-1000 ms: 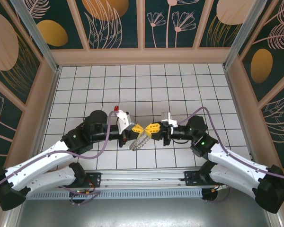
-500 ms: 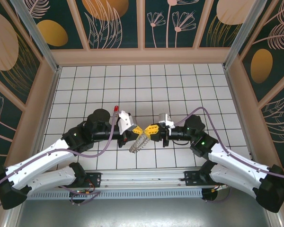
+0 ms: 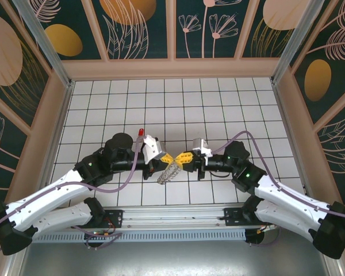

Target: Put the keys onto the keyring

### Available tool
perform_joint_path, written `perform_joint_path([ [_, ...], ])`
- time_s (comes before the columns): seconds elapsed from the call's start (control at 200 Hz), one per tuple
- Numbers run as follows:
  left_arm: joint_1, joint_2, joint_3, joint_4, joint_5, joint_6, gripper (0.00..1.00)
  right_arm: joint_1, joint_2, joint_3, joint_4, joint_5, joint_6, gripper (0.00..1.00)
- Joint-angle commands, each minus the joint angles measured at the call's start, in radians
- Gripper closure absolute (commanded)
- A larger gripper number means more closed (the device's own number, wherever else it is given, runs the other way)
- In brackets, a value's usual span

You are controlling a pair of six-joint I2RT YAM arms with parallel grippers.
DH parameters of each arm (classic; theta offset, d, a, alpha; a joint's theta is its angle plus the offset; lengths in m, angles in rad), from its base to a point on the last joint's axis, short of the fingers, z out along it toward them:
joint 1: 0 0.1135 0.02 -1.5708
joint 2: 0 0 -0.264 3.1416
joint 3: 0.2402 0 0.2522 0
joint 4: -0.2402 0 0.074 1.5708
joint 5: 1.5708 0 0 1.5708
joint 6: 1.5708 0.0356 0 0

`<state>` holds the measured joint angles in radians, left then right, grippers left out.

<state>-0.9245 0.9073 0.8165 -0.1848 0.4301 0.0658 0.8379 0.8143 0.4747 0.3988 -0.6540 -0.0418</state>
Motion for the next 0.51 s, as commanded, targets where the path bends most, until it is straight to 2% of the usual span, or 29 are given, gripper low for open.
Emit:
perform_joint_path([
  [0.0,0.001,-0.052,-0.019,0.101,0.010,-0.034,0.84,0.000,-0.039,0.016,0.058,0.015,0.054,1.00],
  [0.16,0.001,-0.059,-0.049,0.142,0.027,-0.057,0.75,0.000,-0.039,0.005,0.150,-0.009,0.146,1.00],
  [0.5,0.001,-0.070,-0.063,0.174,0.082,-0.077,0.73,-0.001,-0.014,-0.005,0.228,-0.030,0.196,1.00],
])
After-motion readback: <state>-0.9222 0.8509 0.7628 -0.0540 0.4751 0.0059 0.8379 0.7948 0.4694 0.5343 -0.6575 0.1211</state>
